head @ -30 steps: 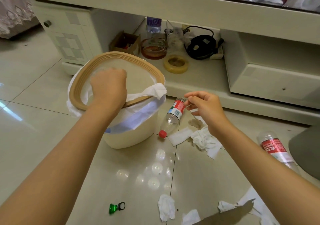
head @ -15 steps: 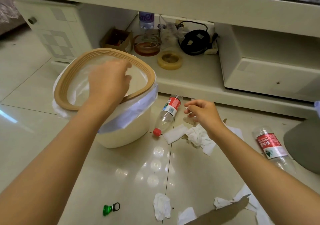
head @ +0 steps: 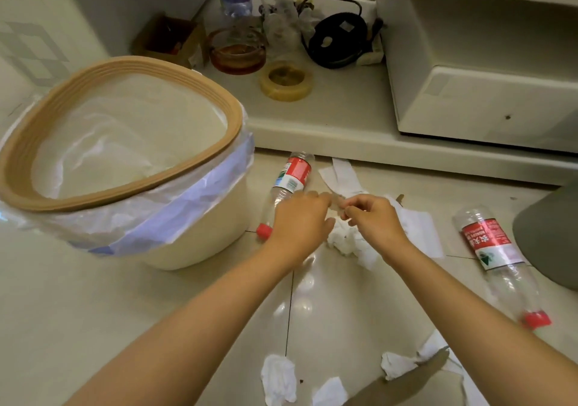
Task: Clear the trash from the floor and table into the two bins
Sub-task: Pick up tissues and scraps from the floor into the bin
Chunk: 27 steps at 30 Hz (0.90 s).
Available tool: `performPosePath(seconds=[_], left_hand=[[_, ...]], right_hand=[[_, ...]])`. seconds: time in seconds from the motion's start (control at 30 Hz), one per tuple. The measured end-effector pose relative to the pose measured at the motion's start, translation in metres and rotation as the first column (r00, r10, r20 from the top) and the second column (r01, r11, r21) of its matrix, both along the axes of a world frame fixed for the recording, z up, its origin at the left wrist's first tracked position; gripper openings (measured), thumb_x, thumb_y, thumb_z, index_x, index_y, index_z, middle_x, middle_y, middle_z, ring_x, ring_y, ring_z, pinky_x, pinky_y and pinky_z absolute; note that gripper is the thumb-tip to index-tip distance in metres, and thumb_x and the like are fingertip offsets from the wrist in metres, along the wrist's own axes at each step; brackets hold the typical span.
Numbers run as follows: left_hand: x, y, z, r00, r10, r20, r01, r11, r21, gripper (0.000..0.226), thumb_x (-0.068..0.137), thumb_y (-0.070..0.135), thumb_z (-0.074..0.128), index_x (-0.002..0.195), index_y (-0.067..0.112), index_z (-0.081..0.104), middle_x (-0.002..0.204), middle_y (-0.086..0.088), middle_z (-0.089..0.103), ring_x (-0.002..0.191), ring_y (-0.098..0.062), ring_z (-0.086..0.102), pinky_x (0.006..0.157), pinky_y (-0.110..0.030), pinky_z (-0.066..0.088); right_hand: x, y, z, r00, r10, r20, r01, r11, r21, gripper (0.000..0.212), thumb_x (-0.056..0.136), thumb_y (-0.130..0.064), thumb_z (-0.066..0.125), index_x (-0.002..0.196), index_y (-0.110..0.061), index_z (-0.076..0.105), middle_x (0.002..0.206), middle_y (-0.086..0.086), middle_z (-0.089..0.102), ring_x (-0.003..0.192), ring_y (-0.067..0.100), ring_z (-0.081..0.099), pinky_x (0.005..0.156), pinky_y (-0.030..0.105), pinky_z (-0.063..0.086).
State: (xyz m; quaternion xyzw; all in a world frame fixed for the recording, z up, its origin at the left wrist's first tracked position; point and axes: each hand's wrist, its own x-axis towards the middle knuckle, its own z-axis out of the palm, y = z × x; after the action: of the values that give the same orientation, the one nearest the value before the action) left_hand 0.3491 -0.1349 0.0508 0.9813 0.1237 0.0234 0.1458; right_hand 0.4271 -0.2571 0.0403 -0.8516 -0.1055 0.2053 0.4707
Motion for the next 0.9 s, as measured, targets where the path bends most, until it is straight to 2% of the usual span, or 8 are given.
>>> performPosePath(seconds=[0.07,0.17,0.33,0.43,0.57,0.67,0.8,0.9], left_hand=[[0.010,-0.005,-0.021,0.993,0.029,-0.117,-0.044,0.992,-0.121,0.045,0.090,0.046,0.055,0.130,0.028,0.048,0.121,-0.001,0.059,0.110,-0.024,0.055,0.083,-0.035,0.043],[0.023,-0.014,-0.053,0.964,0.077,-0.253,-0.124,0.977,-0.175,0.060,0.087,0.055,0.054,0.136,0.024,0.040,0.132,-0.004,0.050,0.120,-0.027,0.047,0.089,-0.040,0.042],[0.034,-0.026,-0.089,0.906,0.276,-0.321,-0.365,0.894,-0.260,0.068,0.082,0.058,0.057,0.136,0.021,0.038,0.139,-0.005,0.037,0.126,-0.030,0.036,0.093,-0.044,0.037],[0.038,-0.033,-0.097,0.911,0.300,-0.283,-0.381,0.876,-0.297,0.064,0.082,0.049,0.063,0.134,0.022,0.039,0.133,-0.005,0.040,0.122,-0.029,0.039,0.089,-0.043,0.040],[0.041,-0.039,-0.102,0.939,0.282,-0.197,-0.343,0.807,-0.480,0.041,0.086,0.021,0.059,0.125,0.024,0.047,0.117,-0.006,0.057,0.104,-0.030,0.056,0.076,-0.034,0.043],[0.040,-0.024,-0.097,0.928,0.367,-0.053,-0.338,0.775,-0.534,0.038,0.085,0.011,0.055,0.120,0.024,0.053,0.111,-0.006,0.059,0.098,-0.028,0.059,0.074,-0.035,0.048],[0.040,0.006,-0.084,0.913,0.393,0.114,-0.284,0.810,-0.513,0.049,0.082,-0.002,0.052,0.124,0.024,0.052,0.119,-0.006,0.056,0.103,-0.025,0.054,0.078,-0.037,0.049],[0.047,0.014,-0.083,0.944,0.309,0.119,-0.235,0.878,-0.417,0.058,0.081,-0.005,0.050,0.131,0.024,0.047,0.126,-0.006,0.052,0.106,-0.026,0.053,0.079,-0.037,0.049]], right_hand=[[0.004,-0.010,-0.013,0.999,0.004,0.042,-0.001,0.997,-0.077,0.017,0.088,-0.009,0.058,0.090,-0.020,0.070,0.091,-0.003,0.069,0.088,0.015,0.063,0.083,0.032,0.052],[0.009,-0.024,-0.030,0.994,0.014,0.106,0.004,0.987,-0.161,0.020,0.085,-0.010,0.062,0.098,-0.025,0.068,0.104,-0.005,0.064,0.093,0.012,0.059,0.083,0.027,0.049],[0.020,-0.040,-0.053,0.971,0.067,0.231,0.021,0.933,-0.359,0.040,0.081,-0.013,0.065,0.118,-0.025,0.061,0.126,0.002,0.052,0.111,0.022,0.053,0.089,0.035,0.049],[0.023,-0.043,-0.063,0.972,0.084,0.220,0.018,0.904,-0.427,0.046,0.078,-0.014,0.066,0.123,-0.024,0.058,0.128,0.003,0.049,0.112,0.024,0.050,0.088,0.037,0.048],[0.020,-0.044,-0.072,0.973,0.041,0.229,0.057,0.913,-0.405,0.052,0.078,-0.017,0.066,0.127,-0.025,0.053,0.131,0.002,0.044,0.111,0.024,0.052,0.085,0.038,0.050],[0.016,-0.044,-0.073,0.966,0.142,0.214,-0.034,0.897,-0.440,0.070,0.071,-0.026,0.070,0.135,-0.030,0.041,0.137,-0.001,0.034,0.111,0.024,0.052,0.082,0.038,0.051],[0.012,-0.045,-0.075,0.961,0.242,0.134,-0.108,0.775,-0.623,0.096,0.067,-0.043,0.074,0.145,-0.036,0.018,0.154,-0.003,0.011,0.131,0.029,0.036,0.093,0.042,0.044],[0.014,-0.042,-0.077,0.958,0.267,0.100,-0.136,0.736,-0.664,0.087,0.072,-0.044,0.072,0.144,-0.028,0.024,0.148,0.003,0.024,0.128,0.030,0.036,0.088,0.039,0.045]])
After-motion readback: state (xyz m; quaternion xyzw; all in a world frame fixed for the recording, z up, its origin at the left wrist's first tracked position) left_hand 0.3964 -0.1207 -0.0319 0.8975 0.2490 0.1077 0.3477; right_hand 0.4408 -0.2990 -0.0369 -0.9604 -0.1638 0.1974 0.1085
